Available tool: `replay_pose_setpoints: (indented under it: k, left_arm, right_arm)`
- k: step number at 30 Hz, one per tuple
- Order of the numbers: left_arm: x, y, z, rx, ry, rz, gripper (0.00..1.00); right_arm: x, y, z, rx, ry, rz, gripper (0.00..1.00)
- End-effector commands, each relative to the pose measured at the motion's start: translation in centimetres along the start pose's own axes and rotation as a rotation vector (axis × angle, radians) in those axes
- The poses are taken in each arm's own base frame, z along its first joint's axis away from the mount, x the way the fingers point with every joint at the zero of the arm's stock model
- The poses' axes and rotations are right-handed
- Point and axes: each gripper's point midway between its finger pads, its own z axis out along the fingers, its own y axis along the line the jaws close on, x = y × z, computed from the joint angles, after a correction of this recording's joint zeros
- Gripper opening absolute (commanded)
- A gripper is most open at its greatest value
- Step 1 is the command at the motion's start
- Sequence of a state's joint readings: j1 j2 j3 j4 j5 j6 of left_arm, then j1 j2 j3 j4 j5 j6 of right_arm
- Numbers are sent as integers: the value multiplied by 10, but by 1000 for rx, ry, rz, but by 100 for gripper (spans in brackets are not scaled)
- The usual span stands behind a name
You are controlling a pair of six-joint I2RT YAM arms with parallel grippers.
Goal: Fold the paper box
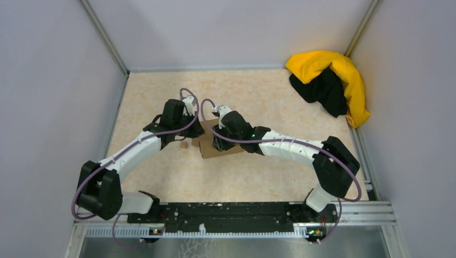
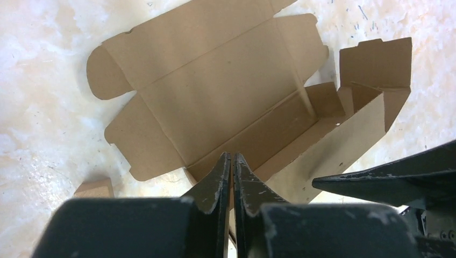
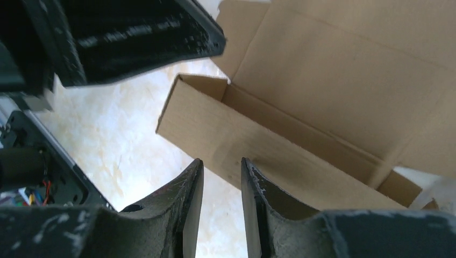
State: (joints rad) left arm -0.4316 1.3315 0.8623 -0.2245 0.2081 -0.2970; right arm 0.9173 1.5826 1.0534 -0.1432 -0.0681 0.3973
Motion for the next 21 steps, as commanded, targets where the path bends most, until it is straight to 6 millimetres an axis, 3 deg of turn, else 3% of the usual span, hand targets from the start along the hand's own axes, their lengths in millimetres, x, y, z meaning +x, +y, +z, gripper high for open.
replay_pose_setpoints:
  k: [1,11,21]
  left_arm:
    - [-5,5,3,-9,-34,-16,8]
    - [3,9,7,-11,-23,-35,7]
    - [6,8,4,-4,-30,-47,6]
  right_arm:
    - [-40,15,4,37,-129,-14,32]
    - [-26,28,6,41,-111,-45,32]
    - [-3,23,11,69,-72,-51,32]
